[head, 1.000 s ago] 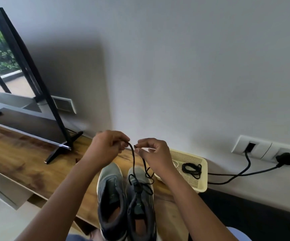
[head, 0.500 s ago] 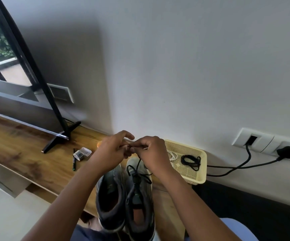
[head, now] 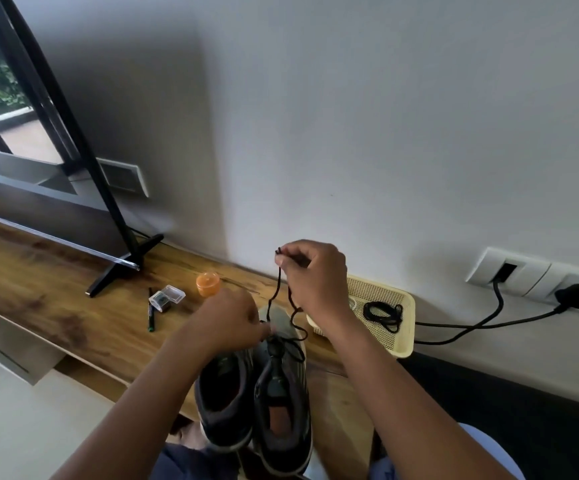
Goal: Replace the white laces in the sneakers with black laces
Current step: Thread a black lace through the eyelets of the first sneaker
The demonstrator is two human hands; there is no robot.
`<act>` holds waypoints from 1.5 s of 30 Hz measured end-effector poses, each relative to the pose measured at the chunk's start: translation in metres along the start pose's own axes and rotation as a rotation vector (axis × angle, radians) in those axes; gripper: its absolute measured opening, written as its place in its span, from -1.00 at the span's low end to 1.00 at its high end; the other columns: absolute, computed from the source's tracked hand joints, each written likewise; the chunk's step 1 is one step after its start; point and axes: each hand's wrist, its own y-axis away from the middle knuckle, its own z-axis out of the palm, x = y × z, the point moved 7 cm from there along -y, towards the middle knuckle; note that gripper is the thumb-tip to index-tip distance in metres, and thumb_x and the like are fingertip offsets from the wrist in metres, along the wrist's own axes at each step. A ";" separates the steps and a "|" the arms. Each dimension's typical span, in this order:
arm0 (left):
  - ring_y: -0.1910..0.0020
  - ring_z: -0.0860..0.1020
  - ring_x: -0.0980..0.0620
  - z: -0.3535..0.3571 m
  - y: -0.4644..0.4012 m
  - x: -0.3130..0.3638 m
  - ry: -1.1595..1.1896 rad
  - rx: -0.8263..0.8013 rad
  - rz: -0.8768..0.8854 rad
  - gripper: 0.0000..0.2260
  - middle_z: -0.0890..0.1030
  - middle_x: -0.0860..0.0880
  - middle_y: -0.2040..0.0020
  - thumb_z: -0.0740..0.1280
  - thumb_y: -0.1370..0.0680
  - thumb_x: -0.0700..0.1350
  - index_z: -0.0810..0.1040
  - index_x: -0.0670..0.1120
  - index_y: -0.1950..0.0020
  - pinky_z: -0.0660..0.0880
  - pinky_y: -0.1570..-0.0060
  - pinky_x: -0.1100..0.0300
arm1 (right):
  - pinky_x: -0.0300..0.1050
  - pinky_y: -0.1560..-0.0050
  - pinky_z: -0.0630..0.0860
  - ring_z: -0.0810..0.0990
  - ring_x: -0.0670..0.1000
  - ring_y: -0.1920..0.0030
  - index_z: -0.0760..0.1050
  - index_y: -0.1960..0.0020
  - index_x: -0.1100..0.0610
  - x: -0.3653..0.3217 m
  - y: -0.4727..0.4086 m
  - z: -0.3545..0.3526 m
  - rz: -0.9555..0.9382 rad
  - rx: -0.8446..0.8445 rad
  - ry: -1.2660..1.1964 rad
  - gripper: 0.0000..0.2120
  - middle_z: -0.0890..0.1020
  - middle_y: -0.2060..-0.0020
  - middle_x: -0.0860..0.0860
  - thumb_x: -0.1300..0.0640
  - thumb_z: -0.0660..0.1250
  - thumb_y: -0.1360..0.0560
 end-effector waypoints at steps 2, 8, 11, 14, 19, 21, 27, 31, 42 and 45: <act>0.06 0.63 0.06 0.015 0.007 0.003 -0.131 -0.051 -0.015 -0.60 0.66 0.07 0.15 0.42 -0.51 0.33 0.63 -0.01 0.16 0.59 0.02 0.10 | 0.00 -0.03 0.67 0.71 -0.15 0.17 0.75 0.10 0.04 -0.014 -0.006 -0.011 0.013 0.035 -0.092 -0.97 0.74 0.24 -0.13 0.15 0.54 -0.47; 0.07 0.60 0.14 0.045 0.027 0.019 -0.043 -0.036 0.013 -0.70 0.60 0.16 0.14 0.44 -0.50 0.28 0.62 0.06 0.10 0.48 0.09 0.20 | 0.01 -0.05 0.68 0.72 -0.10 0.19 0.75 0.08 0.12 -0.084 -0.021 -0.037 -0.074 0.105 -0.310 -0.96 0.75 0.25 -0.07 0.22 0.53 -0.48; -0.03 0.62 0.08 0.058 0.033 0.030 -0.046 -0.013 0.076 -0.66 0.64 0.13 0.01 0.38 -0.51 0.33 0.62 0.09 -0.06 0.55 -0.05 0.15 | 0.05 -0.04 0.68 0.70 -0.08 0.24 0.74 0.09 0.14 -0.116 -0.027 -0.049 -0.128 0.127 -0.359 -0.95 0.75 0.26 -0.04 0.25 0.52 -0.49; -0.10 0.63 0.03 0.066 0.037 0.037 -0.026 -0.034 0.085 -0.64 0.67 0.07 -0.08 0.35 -0.52 0.33 0.62 0.09 -0.11 0.54 -0.11 0.11 | 0.10 -0.01 0.69 0.68 -0.06 0.28 0.73 0.11 0.14 -0.141 -0.034 -0.058 -0.168 0.155 -0.366 -0.95 0.73 0.29 -0.05 0.25 0.50 -0.49; -0.26 0.56 -0.09 0.078 0.037 0.037 -0.030 -0.080 -0.006 -0.58 0.51 -0.09 -0.35 0.29 -0.53 0.35 0.57 0.06 -0.16 0.51 -0.24 0.03 | 0.15 -0.02 0.68 0.71 -0.02 0.24 0.73 0.11 0.13 -0.173 -0.044 -0.066 -0.222 0.187 -0.359 -0.97 0.73 0.29 -0.07 0.22 0.50 -0.49; -0.40 0.47 -0.19 0.083 0.034 0.035 -0.051 -0.135 -0.072 -0.53 0.28 -0.26 -0.56 0.27 -0.56 0.33 0.54 0.05 -0.31 0.44 -0.37 -0.04 | 0.14 -0.02 0.68 0.72 -0.02 0.23 0.73 0.10 0.13 -0.181 -0.046 -0.068 -0.232 0.199 -0.349 -0.97 0.73 0.29 -0.07 0.22 0.50 -0.49; -0.43 0.40 -0.20 0.092 0.028 0.036 -0.053 -0.099 -0.226 -0.50 0.31 -0.28 -0.54 0.28 -0.63 0.15 0.44 -0.07 -0.49 0.44 -0.36 0.02 | 0.13 -0.02 0.68 0.71 0.00 0.24 0.73 0.10 0.12 -0.190 -0.050 -0.074 -0.202 0.231 -0.333 -0.97 0.73 0.31 -0.06 0.22 0.51 -0.49; -0.32 0.49 -0.15 0.097 0.032 0.038 -0.043 -0.028 -0.218 -0.45 0.42 -0.13 -0.46 0.24 -0.61 0.18 0.30 0.02 -0.56 0.52 -0.18 0.10 | 0.15 -0.03 0.68 0.72 0.01 0.23 0.73 0.12 0.10 -0.193 -0.051 -0.076 -0.187 0.238 -0.314 -0.97 0.73 0.31 -0.06 0.20 0.51 -0.48; -0.30 0.57 -0.10 0.112 0.019 0.038 -0.084 -0.123 -0.135 -0.40 0.57 -0.05 -0.36 0.16 -0.64 0.15 0.15 0.00 -0.64 0.49 -0.27 0.17 | 0.15 -0.03 0.68 0.72 0.03 0.21 0.72 0.10 0.12 -0.190 -0.064 -0.084 -0.188 0.246 -0.259 -0.98 0.73 0.30 -0.06 0.19 0.50 -0.48; -0.31 0.56 -0.10 0.114 0.016 0.038 -0.076 -0.142 -0.114 -0.43 0.57 -0.04 -0.36 0.18 -0.63 0.15 0.22 0.01 -0.60 0.48 -0.27 0.18 | 0.14 -0.05 0.67 0.72 0.02 0.21 0.72 0.10 0.12 -0.190 -0.067 -0.086 -0.186 0.260 -0.255 -0.98 0.73 0.30 -0.06 0.20 0.51 -0.48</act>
